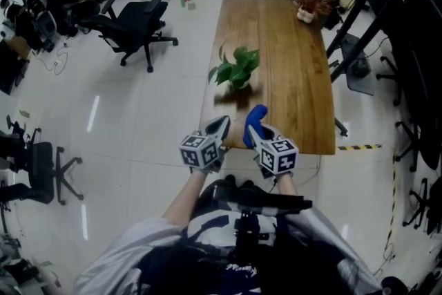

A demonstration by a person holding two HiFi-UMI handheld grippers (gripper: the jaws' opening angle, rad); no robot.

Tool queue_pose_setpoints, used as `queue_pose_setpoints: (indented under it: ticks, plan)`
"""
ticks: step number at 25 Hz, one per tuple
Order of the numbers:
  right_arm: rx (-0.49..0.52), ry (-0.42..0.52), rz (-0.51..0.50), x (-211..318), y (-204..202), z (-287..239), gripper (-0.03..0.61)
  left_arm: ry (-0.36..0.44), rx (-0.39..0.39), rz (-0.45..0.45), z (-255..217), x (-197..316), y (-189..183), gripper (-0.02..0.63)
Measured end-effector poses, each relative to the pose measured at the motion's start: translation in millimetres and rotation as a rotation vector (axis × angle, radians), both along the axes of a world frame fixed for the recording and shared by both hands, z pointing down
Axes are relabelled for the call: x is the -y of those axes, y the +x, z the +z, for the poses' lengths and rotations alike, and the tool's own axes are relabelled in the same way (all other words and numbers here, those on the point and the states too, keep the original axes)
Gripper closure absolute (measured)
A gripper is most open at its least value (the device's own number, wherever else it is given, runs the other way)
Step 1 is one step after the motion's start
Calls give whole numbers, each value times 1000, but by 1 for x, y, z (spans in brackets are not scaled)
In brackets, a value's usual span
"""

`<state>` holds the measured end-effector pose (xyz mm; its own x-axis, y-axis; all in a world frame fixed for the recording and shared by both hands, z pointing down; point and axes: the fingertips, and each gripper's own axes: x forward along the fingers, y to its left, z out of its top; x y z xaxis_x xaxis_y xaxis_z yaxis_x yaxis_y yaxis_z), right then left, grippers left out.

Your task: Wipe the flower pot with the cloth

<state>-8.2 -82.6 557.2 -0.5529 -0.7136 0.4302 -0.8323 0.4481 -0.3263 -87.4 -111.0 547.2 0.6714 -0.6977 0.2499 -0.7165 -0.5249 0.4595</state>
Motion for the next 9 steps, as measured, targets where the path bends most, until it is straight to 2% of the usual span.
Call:
queue_pose_setpoints:
  ticks: [9]
  plan:
    - [-15,-21,-12,-4,3,7,517,-24,8,-17,8,-3,-1,611]
